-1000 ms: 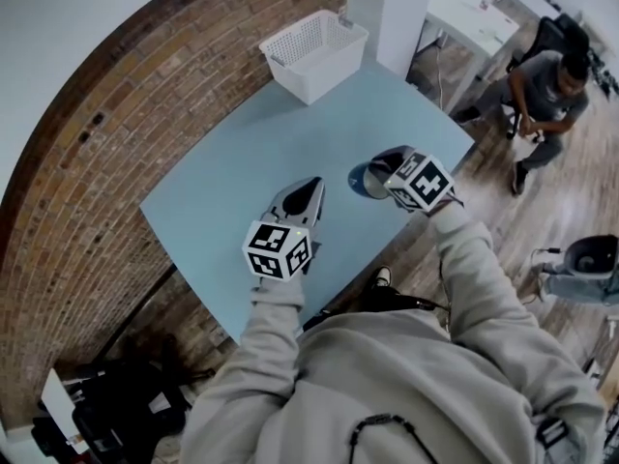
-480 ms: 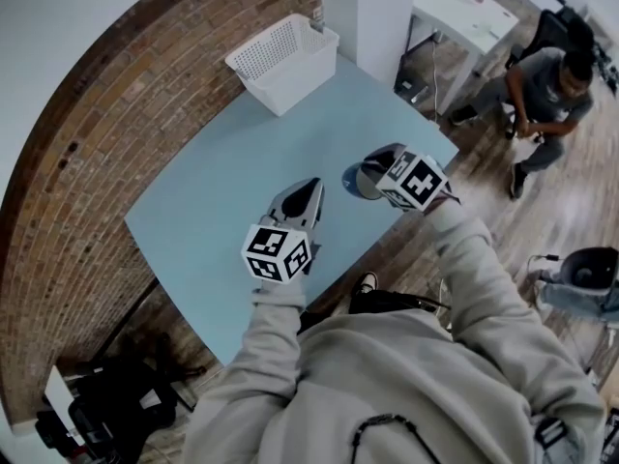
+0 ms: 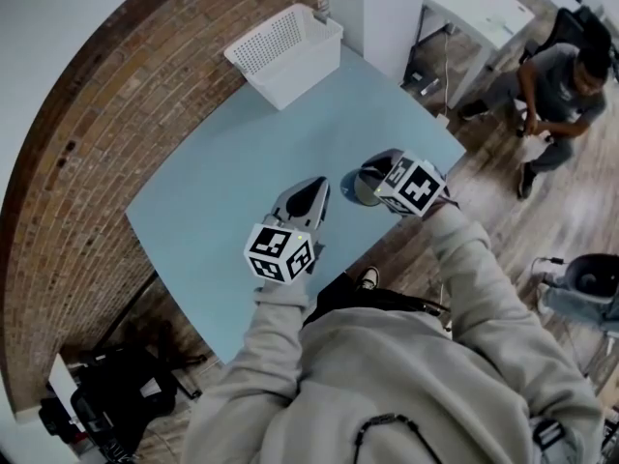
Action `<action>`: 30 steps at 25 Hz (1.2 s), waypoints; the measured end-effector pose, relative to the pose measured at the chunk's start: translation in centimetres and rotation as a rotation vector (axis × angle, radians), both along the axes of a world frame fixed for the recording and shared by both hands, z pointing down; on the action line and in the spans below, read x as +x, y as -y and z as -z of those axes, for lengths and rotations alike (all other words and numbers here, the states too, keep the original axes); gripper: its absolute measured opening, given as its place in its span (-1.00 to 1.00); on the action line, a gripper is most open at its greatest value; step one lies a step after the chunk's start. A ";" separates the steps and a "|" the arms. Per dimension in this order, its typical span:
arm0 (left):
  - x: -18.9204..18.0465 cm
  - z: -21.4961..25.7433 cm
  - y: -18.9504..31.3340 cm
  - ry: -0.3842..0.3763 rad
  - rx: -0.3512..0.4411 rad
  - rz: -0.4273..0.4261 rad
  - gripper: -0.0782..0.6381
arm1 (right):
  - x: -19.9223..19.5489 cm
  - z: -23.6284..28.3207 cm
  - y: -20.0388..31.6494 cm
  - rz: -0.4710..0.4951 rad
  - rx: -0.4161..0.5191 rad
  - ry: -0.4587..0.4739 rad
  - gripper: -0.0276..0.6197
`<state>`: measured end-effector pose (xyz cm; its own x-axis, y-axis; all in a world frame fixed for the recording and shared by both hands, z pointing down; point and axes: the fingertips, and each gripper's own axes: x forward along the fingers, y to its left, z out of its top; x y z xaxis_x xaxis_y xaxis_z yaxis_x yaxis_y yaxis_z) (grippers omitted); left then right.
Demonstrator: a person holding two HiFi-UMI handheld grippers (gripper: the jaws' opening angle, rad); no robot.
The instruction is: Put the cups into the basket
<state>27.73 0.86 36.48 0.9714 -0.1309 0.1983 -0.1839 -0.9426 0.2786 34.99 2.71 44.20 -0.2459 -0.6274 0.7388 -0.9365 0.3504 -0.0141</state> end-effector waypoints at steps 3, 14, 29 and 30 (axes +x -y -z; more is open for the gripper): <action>1.1 -0.4 0.6 -0.011 -0.007 -0.011 -0.79 | 0.7 -0.4 0.6 -0.004 -0.011 -0.008 -0.79; 4.0 2.7 8.7 -0.090 0.012 0.005 -0.79 | 3.8 1.3 6.8 -0.011 -0.015 -0.023 -0.79; 10.0 1.0 17.4 -0.069 -0.001 0.091 -0.79 | 9.5 1.0 14.8 0.065 -0.039 -0.028 -0.79; 10.2 0.7 17.6 -0.061 -0.001 0.095 -0.79 | 9.6 0.7 15.2 0.076 -0.042 -0.024 -0.79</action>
